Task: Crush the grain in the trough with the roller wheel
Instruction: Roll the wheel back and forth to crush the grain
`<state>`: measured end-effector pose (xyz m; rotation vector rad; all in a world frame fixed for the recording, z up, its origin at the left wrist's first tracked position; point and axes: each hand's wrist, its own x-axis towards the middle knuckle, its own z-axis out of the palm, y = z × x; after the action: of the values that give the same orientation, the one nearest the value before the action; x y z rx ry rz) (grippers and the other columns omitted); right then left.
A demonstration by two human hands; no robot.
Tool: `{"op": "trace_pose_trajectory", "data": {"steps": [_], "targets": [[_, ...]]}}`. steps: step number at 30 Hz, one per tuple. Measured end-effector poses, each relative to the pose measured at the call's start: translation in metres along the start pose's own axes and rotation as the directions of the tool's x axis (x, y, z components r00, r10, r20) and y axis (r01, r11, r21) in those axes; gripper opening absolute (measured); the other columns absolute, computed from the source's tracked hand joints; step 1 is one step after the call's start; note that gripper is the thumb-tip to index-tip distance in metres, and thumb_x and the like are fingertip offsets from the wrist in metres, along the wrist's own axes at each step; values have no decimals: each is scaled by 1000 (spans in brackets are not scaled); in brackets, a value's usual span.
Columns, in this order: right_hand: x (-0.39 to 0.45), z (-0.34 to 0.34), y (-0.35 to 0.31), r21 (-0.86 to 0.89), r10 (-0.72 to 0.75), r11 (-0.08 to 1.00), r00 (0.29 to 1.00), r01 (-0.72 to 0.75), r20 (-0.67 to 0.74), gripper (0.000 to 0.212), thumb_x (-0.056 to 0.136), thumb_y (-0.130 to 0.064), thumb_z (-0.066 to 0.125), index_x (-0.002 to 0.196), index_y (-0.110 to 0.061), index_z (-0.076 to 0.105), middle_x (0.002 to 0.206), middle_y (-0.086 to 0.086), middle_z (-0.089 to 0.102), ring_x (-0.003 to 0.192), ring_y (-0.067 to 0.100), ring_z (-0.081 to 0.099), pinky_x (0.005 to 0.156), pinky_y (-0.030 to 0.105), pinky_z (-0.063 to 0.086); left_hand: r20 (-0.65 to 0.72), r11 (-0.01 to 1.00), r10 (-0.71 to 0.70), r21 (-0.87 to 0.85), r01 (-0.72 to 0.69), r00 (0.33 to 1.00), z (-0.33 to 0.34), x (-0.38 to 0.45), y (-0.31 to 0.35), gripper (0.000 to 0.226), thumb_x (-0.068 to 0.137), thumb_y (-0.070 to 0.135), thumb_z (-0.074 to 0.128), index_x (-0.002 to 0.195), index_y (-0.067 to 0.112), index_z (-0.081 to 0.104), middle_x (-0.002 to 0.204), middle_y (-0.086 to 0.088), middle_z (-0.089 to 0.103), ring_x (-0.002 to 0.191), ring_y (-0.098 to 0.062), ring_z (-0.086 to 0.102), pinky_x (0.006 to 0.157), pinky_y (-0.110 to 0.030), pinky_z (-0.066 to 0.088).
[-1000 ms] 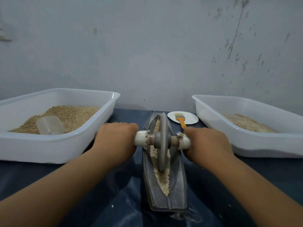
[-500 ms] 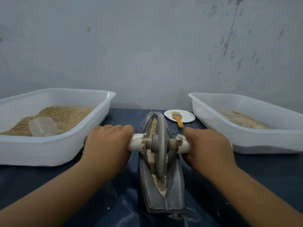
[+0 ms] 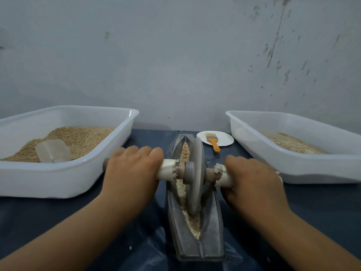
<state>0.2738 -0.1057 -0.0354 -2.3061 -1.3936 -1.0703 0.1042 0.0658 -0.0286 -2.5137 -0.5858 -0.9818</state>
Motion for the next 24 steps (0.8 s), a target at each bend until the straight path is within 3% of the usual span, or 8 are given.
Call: {"op": "trace_pose_trajectory", "data": {"steps": [3,5,8,11,14,17,21,24], "targets": [[16,2,-2,-19,18,1000,994,-16,110,37,70,-28,71,74,-29,34,63,-8,36,60,20,39,54,31,22,90,998,-52,34,49,995,8,6,-4,42,64,16,76,67,23,35,55,5,40,49,-17,32,53,-28,22],[33,9,-3,-33,79,997,981,-74,176,26,80,-27,61,80,-28,35,71,-6,46,67,22,40,60,33,26,103,991,-119,68,113,987,18,12,-4,32,77,24,67,71,26,35,61,9,41,55,-16,40,56,-29,25],[43,16,-6,-71,74,995,985,-63,154,23,79,-20,61,79,-26,39,74,-2,57,65,22,39,61,32,26,131,983,-183,44,179,974,25,10,-4,24,81,26,61,74,27,38,64,9,43,59,-16,46,57,-29,30],[32,8,-7,-33,22,999,996,-19,89,35,64,-12,73,69,-23,40,60,0,52,55,22,35,56,31,23,93,991,-131,-1,132,987,14,-4,-2,34,67,16,73,68,23,40,56,7,38,49,-18,37,51,-29,24],[14,-7,-9,13,-18,1000,1000,18,14,37,54,-9,79,69,-20,47,61,0,50,55,25,44,54,32,28,95,991,-125,-45,129,988,-2,-14,0,35,59,9,78,64,18,44,53,1,41,46,-20,33,50,-30,21],[1,-18,-10,59,-43,997,999,44,-16,36,57,-13,80,76,-20,49,69,-1,50,63,24,47,58,36,38,74,991,-114,-64,119,991,-10,-22,3,34,59,9,78,66,17,46,55,1,42,47,-21,36,51,-30,24],[-1,-13,-9,57,-5,998,999,7,-41,34,60,-10,77,77,-19,49,69,-1,48,62,22,42,59,34,36,40,992,-107,-58,110,993,-7,-19,1,34,60,9,75,66,19,43,54,3,39,49,-17,31,52,-29,21],[18,-9,-12,-7,28,1000,993,-28,111,25,76,-13,65,82,-23,43,77,-4,51,71,21,41,65,34,28,146,985,-174,21,173,974,1,-4,3,26,76,19,65,71,24,40,61,7,42,56,-17,40,55,-30,24]]}}
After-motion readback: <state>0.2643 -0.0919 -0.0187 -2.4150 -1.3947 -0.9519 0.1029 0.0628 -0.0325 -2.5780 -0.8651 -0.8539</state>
